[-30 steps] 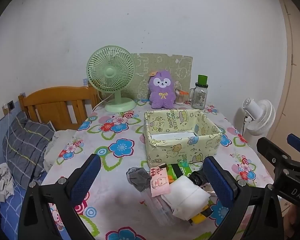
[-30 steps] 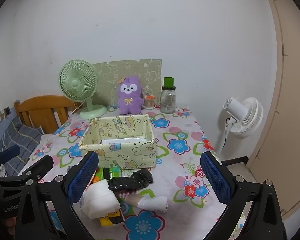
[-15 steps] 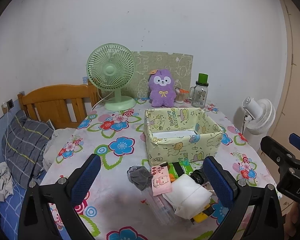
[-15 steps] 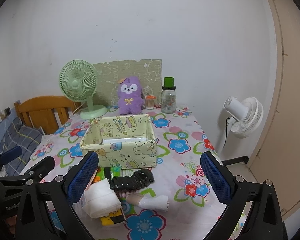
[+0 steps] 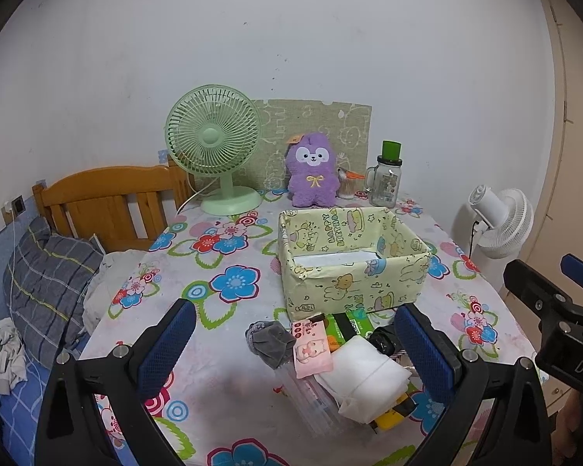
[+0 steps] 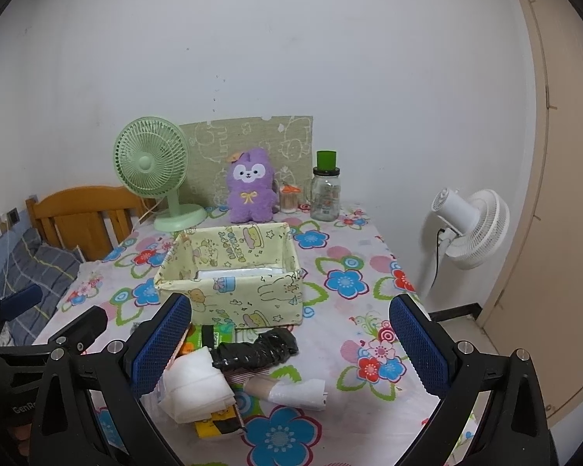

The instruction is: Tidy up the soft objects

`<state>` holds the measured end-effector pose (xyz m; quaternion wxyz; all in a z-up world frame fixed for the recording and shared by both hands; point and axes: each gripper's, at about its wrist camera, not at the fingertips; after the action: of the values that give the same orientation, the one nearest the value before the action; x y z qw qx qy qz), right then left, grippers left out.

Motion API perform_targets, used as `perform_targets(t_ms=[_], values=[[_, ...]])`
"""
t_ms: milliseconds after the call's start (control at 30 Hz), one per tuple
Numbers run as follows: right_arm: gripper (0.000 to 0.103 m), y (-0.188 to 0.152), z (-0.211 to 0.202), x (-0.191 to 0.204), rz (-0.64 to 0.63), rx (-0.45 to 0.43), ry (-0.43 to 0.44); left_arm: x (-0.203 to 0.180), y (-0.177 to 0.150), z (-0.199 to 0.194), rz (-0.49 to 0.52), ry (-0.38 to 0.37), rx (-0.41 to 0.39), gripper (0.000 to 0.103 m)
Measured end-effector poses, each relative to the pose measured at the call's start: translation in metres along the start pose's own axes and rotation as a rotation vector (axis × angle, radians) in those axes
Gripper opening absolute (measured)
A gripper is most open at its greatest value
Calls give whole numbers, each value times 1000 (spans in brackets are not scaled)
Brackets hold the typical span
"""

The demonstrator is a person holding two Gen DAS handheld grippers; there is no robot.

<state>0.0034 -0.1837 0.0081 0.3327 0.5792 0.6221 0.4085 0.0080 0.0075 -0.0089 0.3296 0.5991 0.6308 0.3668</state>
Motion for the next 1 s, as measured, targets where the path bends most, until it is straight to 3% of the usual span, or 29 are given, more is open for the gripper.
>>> perform_targets(t_ms=[1000], values=[[103, 0, -2, -1, 2, 1, 7, 3, 1, -2, 6, -3, -4, 103]])
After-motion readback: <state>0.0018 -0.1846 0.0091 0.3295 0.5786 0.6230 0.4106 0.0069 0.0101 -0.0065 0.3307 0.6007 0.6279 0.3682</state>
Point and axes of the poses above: each gripper's, at about its wrist camera, not at the fingertips, and z roughly the way its jaws point, x to its left, y to its top, and after that the axes turned 5 degrees about y, right-handed
